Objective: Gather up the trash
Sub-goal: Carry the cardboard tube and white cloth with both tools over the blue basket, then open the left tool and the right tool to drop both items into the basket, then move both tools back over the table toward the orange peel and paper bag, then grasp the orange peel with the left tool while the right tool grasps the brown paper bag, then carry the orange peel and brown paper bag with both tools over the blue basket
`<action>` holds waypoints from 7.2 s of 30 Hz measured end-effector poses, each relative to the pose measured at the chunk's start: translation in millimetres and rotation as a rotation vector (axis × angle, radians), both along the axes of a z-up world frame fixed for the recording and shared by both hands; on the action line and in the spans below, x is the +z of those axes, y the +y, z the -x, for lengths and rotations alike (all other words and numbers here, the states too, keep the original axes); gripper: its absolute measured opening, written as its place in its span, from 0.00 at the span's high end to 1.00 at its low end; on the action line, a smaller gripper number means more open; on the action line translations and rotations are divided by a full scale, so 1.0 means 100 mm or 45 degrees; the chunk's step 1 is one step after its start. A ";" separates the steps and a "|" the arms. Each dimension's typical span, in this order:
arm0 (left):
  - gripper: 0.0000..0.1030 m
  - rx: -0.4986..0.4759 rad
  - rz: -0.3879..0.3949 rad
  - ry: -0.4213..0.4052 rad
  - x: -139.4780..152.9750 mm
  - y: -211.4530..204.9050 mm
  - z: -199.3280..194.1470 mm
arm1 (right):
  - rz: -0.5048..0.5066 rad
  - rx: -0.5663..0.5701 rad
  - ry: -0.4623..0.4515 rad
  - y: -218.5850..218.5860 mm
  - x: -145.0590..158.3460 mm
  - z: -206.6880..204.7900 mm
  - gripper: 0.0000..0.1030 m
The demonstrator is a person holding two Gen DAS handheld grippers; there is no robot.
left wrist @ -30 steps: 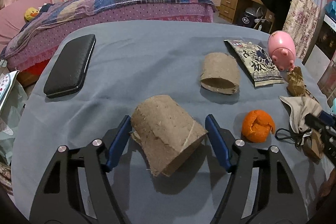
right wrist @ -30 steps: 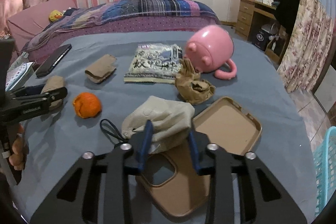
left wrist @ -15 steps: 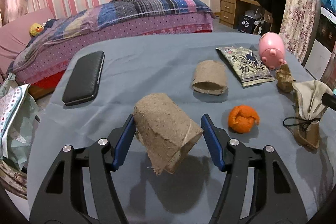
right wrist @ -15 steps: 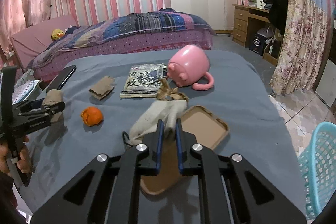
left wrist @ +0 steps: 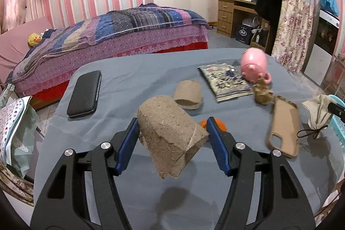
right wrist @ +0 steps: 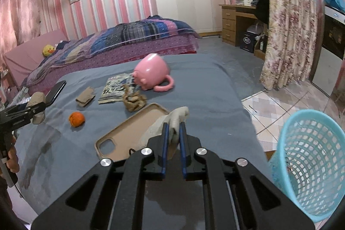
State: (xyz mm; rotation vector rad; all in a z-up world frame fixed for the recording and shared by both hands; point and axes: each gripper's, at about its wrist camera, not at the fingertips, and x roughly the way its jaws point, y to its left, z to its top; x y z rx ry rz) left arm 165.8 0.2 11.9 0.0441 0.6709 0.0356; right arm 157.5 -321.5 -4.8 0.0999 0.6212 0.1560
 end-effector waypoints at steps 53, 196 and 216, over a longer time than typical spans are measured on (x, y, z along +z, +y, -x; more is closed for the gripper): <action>0.39 -0.786 0.076 -0.007 0.08 -3.56 -0.12 | 0.055 -0.677 0.010 -2.35 -0.04 0.82 0.90; 0.75 0.039 -0.022 0.018 -0.25 0.41 -0.88 | 0.232 0.160 0.170 1.25 -0.37 -1.30 0.25; 0.75 -0.054 0.044 -0.031 -0.05 0.01 -0.63 | 0.256 -0.047 0.022 0.71 0.01 -0.30 0.56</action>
